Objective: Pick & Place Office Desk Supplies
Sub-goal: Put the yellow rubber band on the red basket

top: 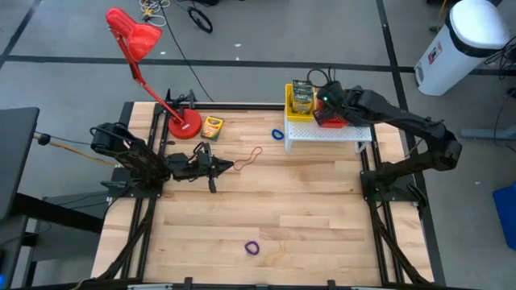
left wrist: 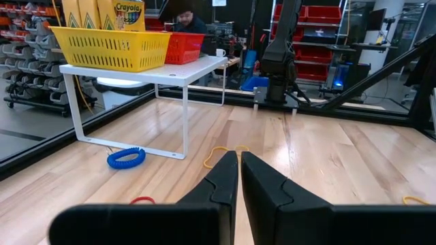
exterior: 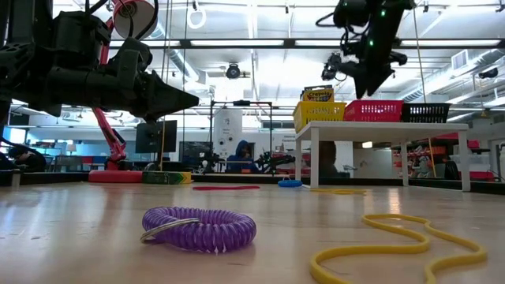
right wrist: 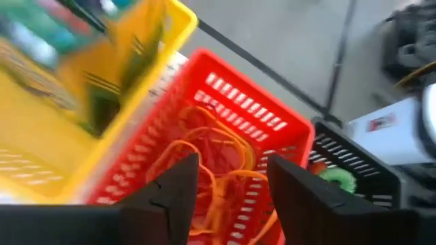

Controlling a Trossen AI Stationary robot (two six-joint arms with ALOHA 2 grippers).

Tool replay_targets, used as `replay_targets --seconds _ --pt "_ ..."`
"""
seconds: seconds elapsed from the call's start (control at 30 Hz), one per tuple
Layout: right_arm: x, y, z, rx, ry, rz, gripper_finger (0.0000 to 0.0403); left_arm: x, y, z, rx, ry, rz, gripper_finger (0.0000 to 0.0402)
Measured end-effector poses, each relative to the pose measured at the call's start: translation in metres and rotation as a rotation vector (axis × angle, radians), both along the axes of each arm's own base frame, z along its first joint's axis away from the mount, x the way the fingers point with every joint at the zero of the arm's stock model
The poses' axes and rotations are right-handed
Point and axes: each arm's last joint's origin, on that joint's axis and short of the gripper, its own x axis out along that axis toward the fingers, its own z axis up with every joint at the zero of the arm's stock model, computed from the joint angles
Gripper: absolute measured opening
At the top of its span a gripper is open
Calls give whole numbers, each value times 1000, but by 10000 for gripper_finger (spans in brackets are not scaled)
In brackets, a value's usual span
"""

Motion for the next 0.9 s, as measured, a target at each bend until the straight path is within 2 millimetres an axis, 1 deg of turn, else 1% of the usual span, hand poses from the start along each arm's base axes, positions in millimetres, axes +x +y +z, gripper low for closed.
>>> replay_targets --seconds 0.07,0.13,0.23,0.3,0.33,0.37,0.47,0.53,0.63,0.7,0.77,0.83,0.9 --pt "3 6 10 11 -56 35 179 0 0 0 0 0 1 28" --pt "9 22 20 -9 -115 110 154 0 0 0 0 0 0 28" --pt "20 55 29 -38 -194 257 86 0 0 0 0 0 0 28" --pt "26 78 27 -51 -219 345 32 0 0 0 0 0 1 28" --pt "30 89 25 -59 -234 389 16 0 0 0 0 0 1 28" --pt "34 100 21 -64 -249 434 11 0 0 0 0 0 0 28" --pt "44 131 0 -52 -293 553 18 0 0 0 0 0 1 28" --pt "50 150 -20 -47 -336 629 13 0 0 0 0 0 1 28" --pt "55 174 -49 -46 -484 706 5 0 0 0 0 0 1 28" --pt "55 185 -65 -28 -603 760 9 0 0 0 0 0 0 28" --pt "51 193 -81 14 -669 806 13 0 0 0 0 0 1 28" --pt "47 199 -91 67 -691 845 13 0 0 0 0 0 0 28" --pt "42 204 -100 99 -681 841 7 0 0 0 0 0 0 28"
